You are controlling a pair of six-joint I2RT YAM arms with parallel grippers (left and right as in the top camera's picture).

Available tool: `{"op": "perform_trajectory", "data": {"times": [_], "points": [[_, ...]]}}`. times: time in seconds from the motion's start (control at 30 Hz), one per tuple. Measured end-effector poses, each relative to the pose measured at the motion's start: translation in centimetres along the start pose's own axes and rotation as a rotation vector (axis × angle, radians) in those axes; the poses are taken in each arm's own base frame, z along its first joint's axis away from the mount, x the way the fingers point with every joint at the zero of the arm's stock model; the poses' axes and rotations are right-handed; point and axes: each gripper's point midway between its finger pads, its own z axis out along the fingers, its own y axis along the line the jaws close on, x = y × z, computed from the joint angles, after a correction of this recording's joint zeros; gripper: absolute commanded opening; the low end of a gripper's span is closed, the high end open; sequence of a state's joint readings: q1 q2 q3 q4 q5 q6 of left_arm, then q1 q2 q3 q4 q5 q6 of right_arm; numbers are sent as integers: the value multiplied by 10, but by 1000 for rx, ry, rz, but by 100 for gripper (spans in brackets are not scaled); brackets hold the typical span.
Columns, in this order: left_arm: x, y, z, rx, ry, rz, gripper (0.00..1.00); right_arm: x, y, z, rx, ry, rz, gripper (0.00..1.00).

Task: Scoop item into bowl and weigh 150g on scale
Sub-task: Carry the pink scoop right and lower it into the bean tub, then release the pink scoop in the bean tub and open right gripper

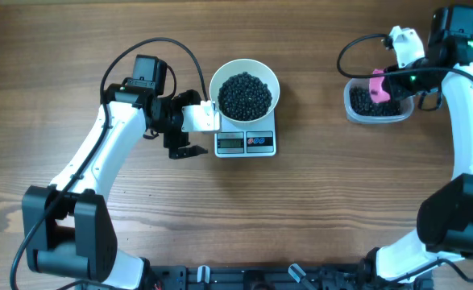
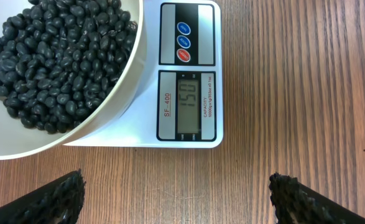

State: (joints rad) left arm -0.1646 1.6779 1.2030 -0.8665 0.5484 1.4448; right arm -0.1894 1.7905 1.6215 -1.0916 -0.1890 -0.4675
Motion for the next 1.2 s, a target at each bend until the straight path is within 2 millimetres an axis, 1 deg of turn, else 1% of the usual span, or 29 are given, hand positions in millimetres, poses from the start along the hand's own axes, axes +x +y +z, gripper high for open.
{"op": "perform_trajectory", "data": {"times": [0.03, 0.1, 0.13, 0.17, 0.2, 0.23, 0.27, 0.4, 0.63, 0.7, 0.8, 0.87, 0.93, 1.07, 1.17, 1.2], "points": [[0, 0, 0, 0, 0, 0, 100, 0, 1, 2, -23, -3, 7, 18], [0, 0, 0, 0, 0, 0, 100, 3, -3, 7, -82, -18, 56, 29], [0, 0, 0, 0, 0, 0, 100, 3, -5, 7, -93, -25, 75, 34], [0, 0, 0, 0, 0, 0, 100, 4, -9, 6, -109, -38, 95, 36], [0, 0, 0, 0, 0, 0, 100, 5, -12, 4, -122, -51, 123, 41], [0, 0, 0, 0, 0, 0, 100, 7, -17, 2, -136, -65, 153, 66], [0, 0, 0, 0, 0, 0, 100, 8, -22, 0, -142, -73, 174, 100], [0, 0, 0, 0, 0, 0, 100, 13, -33, -3, -155, -91, 238, 100], [0, 0, 0, 0, 0, 0, 100, 12, -37, -2, -152, -101, 252, 100], [0, 0, 0, 0, 0, 0, 100, 16, -43, -1, -112, -80, 253, 100], [0, 0, 0, 0, 0, 0, 100, 23, -59, 0, -19, -45, 250, 100], [0, 0, 0, 0, 0, 0, 100, 24, -70, 0, 41, -38, 245, 100], [0, 0, 0, 0, 0, 0, 100, 22, -80, 0, 89, -43, 239, 100], [0, 0, 0, 0, 0, 0, 100, 18, -89, -2, 135, -61, 233, 100], [0, 0, 0, 0, 0, 0, 100, 10, -97, -4, 167, -96, 224, 100], [0, 0, 0, 0, 0, 0, 100, 4, -103, -5, 185, -121, 219, 100]]}}
